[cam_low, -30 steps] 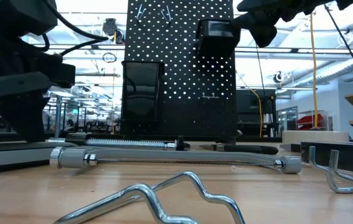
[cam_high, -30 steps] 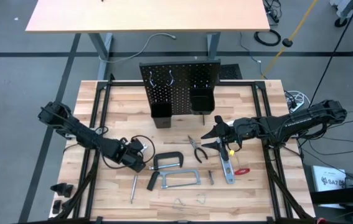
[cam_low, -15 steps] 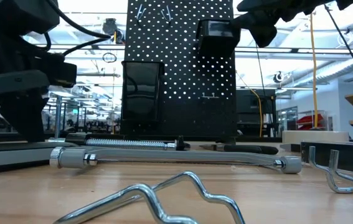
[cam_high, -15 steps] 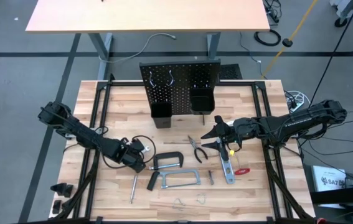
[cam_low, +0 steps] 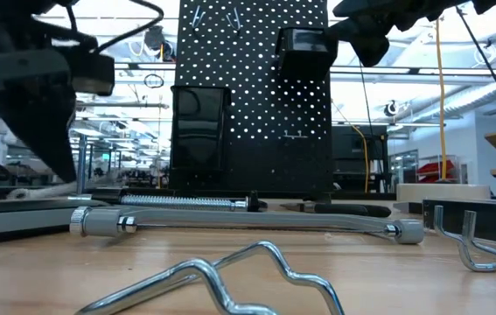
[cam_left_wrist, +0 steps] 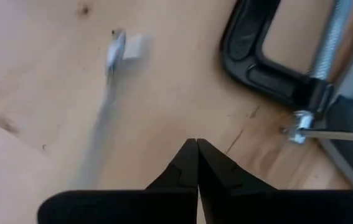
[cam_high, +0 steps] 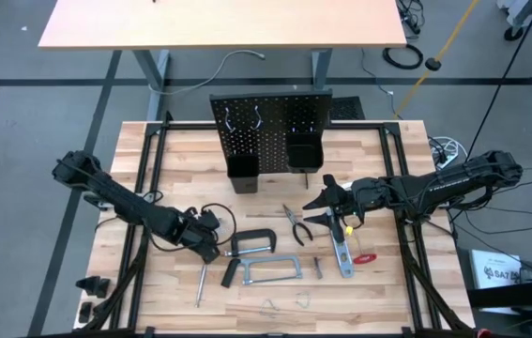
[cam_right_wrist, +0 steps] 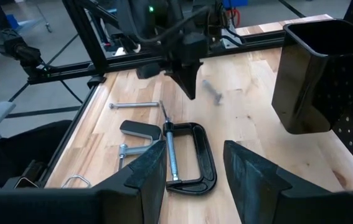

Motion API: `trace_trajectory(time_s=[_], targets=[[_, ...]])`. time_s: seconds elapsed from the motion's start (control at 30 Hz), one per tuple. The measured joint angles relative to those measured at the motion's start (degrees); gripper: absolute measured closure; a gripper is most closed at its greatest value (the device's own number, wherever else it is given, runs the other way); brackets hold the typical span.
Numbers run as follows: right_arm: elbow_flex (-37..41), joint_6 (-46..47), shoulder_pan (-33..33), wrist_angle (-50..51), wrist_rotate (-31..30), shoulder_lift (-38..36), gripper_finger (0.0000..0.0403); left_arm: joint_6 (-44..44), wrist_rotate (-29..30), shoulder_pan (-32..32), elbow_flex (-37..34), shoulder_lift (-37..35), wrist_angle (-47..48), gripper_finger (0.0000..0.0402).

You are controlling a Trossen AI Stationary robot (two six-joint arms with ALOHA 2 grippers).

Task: Hang tools onto peg board
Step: Put the wrench into the bottom black bin on the peg board

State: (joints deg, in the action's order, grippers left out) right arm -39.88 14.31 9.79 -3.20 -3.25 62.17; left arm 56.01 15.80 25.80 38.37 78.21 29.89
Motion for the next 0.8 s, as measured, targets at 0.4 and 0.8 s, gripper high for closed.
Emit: trace_trajectory(time_s=[0.4,0.8], targets=[[0.00,-0.02,-0.01,0.06,0.00,0.01,0.0250,-3.23,2.46,-0.20,0.13,-5.13,1.76,0.0397],[0.00,-0.32,-0.05,-0.13,-0.26,-0.02,0.0250,-23.16,-4.29,-13.01,0.15,-4.69,5.38,0.0333]])
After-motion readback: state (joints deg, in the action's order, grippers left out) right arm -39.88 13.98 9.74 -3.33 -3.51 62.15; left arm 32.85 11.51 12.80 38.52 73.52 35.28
